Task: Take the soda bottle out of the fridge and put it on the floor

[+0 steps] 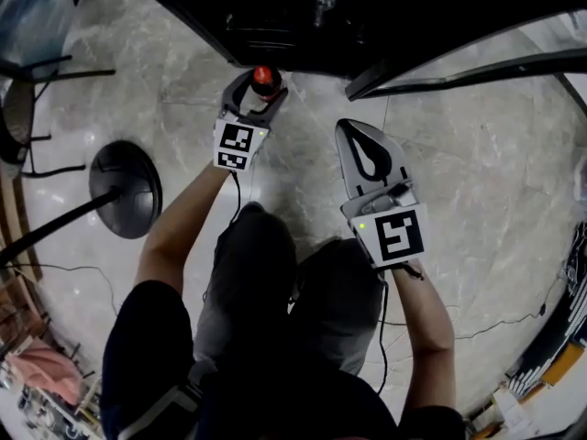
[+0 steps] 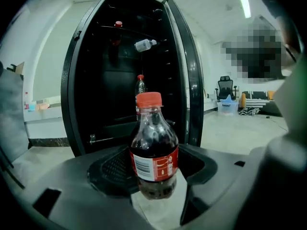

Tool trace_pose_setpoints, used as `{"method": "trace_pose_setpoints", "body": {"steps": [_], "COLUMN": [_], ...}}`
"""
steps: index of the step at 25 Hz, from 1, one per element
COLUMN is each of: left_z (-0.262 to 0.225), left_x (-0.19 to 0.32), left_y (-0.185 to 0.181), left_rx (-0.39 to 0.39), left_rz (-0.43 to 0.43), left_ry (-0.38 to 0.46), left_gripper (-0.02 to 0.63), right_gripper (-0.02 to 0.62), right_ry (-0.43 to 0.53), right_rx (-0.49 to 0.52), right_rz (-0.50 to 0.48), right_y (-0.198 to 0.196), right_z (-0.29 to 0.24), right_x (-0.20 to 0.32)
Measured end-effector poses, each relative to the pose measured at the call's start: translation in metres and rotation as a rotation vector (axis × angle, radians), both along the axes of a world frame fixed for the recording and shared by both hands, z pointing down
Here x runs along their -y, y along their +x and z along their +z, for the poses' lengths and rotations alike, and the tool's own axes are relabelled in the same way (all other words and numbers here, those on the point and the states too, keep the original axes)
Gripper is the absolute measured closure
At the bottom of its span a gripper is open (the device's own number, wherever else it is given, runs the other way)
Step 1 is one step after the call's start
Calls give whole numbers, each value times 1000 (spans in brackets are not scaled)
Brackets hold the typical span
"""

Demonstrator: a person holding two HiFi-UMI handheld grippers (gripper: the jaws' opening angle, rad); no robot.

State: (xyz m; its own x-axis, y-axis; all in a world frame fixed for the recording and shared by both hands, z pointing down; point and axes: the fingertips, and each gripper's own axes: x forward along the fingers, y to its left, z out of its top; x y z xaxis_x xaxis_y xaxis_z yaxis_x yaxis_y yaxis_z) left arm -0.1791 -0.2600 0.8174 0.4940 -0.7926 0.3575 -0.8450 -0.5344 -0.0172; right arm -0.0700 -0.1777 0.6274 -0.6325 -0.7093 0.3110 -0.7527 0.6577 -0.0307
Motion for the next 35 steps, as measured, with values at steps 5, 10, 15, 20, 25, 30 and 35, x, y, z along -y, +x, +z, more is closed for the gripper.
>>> {"method": "trace_pose_setpoints", "body": {"steps": [5, 10, 15, 20, 25, 30, 35], "left_z": [46, 82, 116, 143, 167, 194, 211], "left_x": [-12, -19, -22, -23, -19, -9, -6], "left_y": [-7, -10, -11, -9, -7, -6, -5], "left_rx": [16, 27, 34, 42, 43, 55, 75], "left_rz": [-18, -13, -14, -7, -22, -41, -36], "left_ry": [-45, -74, -100, -114, -126, -142, -159], "left_gripper": [293, 293, 293, 293, 293, 293, 293], "right_gripper": [577, 577, 577, 577, 577, 577, 577], "right_ry": [-9, -6, -3, -18, -23, -27, -42], "right_rx": [-22, -37, -49, -55, -65, -77, -76], "right_rz": [-11, -10, -28, -43, -47, -54, -57], "right_y": [3, 7, 2, -1, -1, -1, -3], "right_z": [18, 31, 45, 61, 73, 82, 89], "right_x": [-2, 2, 5, 5, 7, 13, 15]}}
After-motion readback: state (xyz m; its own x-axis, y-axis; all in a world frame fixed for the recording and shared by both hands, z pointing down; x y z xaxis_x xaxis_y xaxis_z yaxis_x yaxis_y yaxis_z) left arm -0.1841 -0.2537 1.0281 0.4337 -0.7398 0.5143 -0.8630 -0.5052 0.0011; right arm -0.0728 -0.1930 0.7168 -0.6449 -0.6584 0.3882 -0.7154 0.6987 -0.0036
